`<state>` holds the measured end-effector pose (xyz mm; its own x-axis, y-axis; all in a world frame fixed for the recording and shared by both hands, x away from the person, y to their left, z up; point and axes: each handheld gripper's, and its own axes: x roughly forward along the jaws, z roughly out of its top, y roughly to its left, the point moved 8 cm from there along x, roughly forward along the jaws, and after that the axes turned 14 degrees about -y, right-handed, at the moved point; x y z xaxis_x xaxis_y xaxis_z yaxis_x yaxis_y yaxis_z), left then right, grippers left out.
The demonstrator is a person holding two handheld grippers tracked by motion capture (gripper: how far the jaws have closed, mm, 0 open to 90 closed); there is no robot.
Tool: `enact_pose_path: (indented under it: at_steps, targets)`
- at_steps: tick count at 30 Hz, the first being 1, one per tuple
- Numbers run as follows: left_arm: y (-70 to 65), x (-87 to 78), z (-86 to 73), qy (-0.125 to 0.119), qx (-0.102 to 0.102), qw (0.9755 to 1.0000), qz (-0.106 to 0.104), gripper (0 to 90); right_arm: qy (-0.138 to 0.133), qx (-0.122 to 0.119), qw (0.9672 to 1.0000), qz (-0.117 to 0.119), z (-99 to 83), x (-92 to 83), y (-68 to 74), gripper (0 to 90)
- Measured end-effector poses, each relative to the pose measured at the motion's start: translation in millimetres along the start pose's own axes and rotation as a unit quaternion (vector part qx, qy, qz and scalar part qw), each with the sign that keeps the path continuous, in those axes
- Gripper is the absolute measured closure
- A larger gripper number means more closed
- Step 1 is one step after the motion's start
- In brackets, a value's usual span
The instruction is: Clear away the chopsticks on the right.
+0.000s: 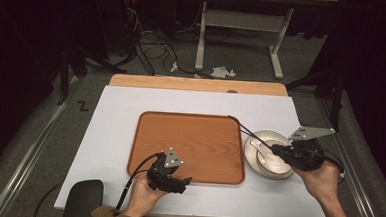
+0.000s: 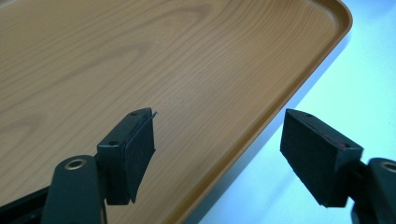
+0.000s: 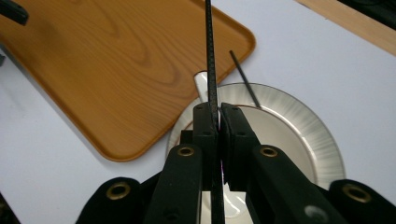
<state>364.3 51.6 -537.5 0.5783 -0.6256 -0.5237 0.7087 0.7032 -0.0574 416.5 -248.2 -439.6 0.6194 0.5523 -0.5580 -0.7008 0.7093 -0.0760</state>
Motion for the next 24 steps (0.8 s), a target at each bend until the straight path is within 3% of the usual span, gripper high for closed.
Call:
enact_pose_path:
  at_steps: [8,17,19,24]
  targets:
    - [-1.0,1.8,0.3,0.002,0.003,1.0,-0.003,26.3,-0.004,0.006,0.9998,0.016,-5.2,14.5,27.7,86.7]
    - [-0.5,0.7,0.7,0.001,0.005,1.0,0.0,26.2,-0.008,0.008,0.9999,0.005,-10.1,37.6,48.2,86.7]
    - [-1.0,1.0,0.3,0.002,0.006,1.0,0.0,26.2,0.009,0.003,1.0,0.001,-13.1,42.3,51.5,86.7]
    - [-2.1,1.5,-0.3,0.004,0.007,1.0,-0.002,26.2,0.017,0.001,0.9998,-0.002,-17.1,55.9,59.0,86.7]
